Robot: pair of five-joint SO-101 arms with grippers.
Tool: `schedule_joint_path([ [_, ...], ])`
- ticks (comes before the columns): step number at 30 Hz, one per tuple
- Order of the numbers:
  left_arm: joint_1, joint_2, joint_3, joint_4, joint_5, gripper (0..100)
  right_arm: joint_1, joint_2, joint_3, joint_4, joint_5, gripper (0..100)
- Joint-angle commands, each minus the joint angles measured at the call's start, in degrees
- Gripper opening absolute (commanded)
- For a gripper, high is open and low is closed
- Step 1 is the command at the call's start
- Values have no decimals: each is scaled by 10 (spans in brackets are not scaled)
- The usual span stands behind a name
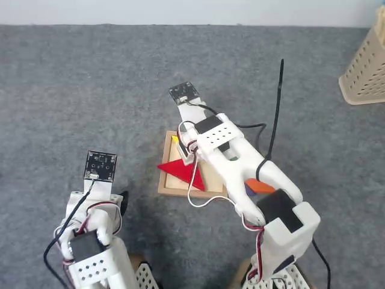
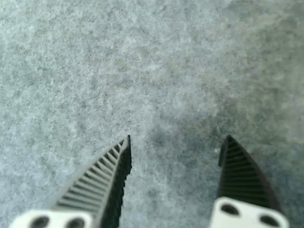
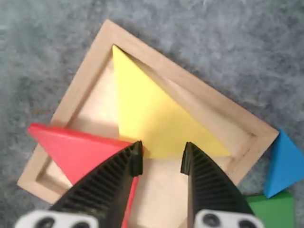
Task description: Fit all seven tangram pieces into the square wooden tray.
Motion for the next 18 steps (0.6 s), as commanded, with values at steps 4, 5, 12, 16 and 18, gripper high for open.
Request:
schedule_joint_path([
  [4, -3, -9, -5, 2, -5, 280, 2, -50, -3, 44, 4, 148],
  [5, -3, -9, -5, 2, -5, 280, 2, -68, 9, 35, 4, 148],
  [12, -3, -9, -5, 2, -5, 280, -10, -203, 160, -74, 7, 148],
  [16, -3, -9, -5, 2, -5, 280, -56, -240, 175, -81, 29, 147],
  [18, -3, -9, -5, 2, -5, 280, -91, -238, 174, -87, 63, 147],
])
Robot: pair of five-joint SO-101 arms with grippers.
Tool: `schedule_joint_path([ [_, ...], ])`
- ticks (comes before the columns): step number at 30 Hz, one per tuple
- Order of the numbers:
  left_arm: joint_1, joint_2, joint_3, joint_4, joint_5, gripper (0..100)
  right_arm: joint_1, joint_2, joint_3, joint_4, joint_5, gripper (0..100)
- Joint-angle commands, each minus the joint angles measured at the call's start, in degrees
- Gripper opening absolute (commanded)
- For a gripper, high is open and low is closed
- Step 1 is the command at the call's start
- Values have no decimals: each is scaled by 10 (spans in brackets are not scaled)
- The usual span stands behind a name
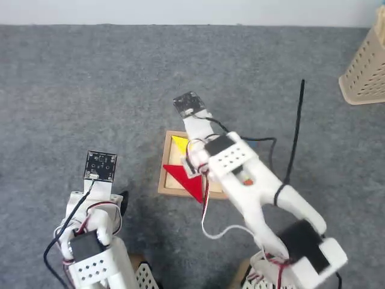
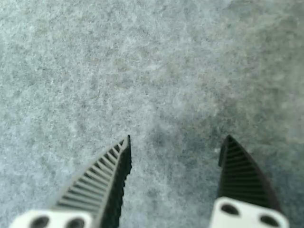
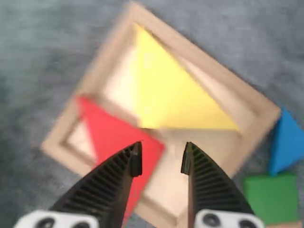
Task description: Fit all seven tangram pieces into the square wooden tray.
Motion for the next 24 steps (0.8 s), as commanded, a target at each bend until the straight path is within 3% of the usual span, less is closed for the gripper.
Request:
schedule_joint_path([
  [1, -3, -9, -5, 2, -5, 280, -61, -33, -4, -24, 57, 147],
  [7, -3, -9, -5, 2, -5, 280, -95, 28, -16, -41, 94, 147],
  [24, -3, -9, -5, 2, -5, 280, -48, 233, -229, -1, 88, 148],
])
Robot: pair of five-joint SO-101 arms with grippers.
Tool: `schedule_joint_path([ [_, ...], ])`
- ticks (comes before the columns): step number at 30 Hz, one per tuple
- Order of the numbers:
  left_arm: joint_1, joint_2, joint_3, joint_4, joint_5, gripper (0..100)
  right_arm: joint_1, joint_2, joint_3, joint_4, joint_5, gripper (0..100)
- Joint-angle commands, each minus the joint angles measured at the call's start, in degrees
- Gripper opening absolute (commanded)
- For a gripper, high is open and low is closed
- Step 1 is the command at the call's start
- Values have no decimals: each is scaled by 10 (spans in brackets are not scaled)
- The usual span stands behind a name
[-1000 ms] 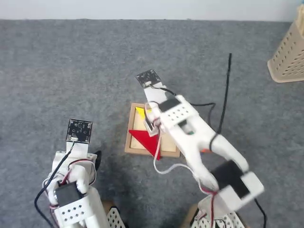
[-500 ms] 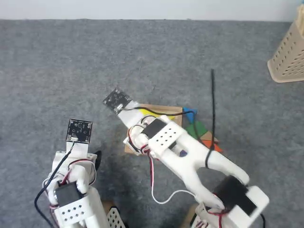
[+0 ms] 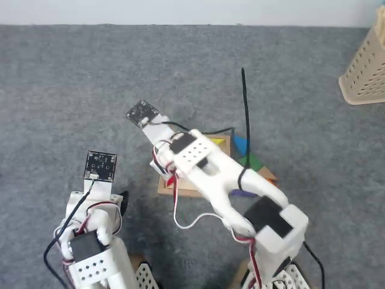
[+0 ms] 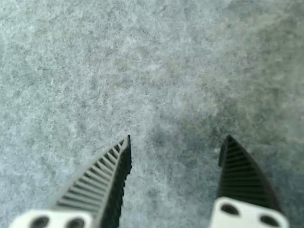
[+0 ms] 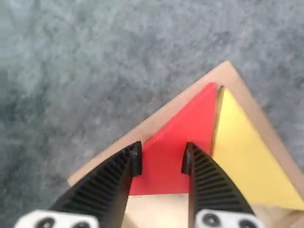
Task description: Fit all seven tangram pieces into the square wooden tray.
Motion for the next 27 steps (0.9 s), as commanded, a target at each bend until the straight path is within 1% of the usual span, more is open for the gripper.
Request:
schedule_joint_path([
  [1, -3, -9, -5, 2, -5, 280, 13, 19, -60, 26, -10, 148],
  [3, -3, -9, -5, 2, -5, 280, 19, 15, -68, 35, -29, 148],
  [6, -3, -9, -5, 2, -5, 280, 36, -17, -54, 35, -33, 148],
  [13, -3, -9, -5, 2, -5, 280, 80, -189, 55, 31, -35, 148],
  [16, -3, -9, -5, 2, -5, 280, 82, -239, 95, 29, -32, 148],
  [24, -3, -9, -5, 2, -5, 280, 95, -177, 100, 29, -30, 147],
  [27, -3, -9, -5, 2, -5, 280, 134, -154, 95, 35, -30, 147],
])
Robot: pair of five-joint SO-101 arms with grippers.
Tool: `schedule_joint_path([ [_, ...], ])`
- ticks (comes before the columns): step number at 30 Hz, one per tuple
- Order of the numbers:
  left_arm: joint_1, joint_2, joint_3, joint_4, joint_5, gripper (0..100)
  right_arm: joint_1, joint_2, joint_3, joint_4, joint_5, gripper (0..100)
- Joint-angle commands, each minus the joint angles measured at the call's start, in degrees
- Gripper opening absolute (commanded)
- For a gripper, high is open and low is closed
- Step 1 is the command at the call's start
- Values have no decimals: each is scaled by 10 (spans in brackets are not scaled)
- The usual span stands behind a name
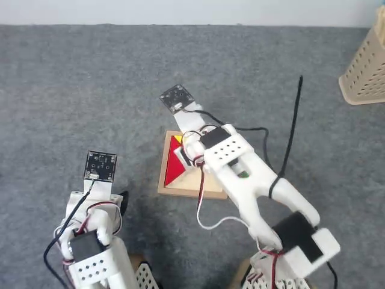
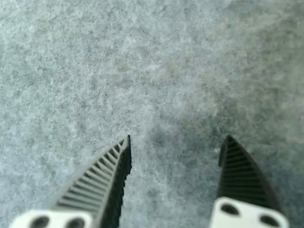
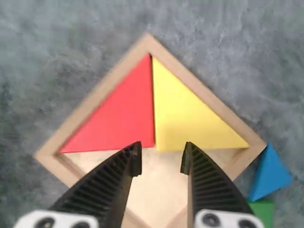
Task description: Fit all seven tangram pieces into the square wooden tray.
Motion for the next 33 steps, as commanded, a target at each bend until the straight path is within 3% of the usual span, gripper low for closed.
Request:
schedule_joint_path([
  [1, -3, -9, -5, 2, -5, 280, 60, 4, -14, 11, -4, 147],
  [6, -3, -9, -5, 2, -5, 280, 137, -9, -14, 70, -9, 150],
  [23, -3, -9, -5, 2, -5, 280, 119, 132, -68, 58, -41, 147],
  [29, -3, -9, -5, 2, -5, 280, 116, 166, -117, 55, -41, 14],
  [33, -3, -9, -5, 2, -5, 280, 115, 157, -130, 58, -41, 20],
])
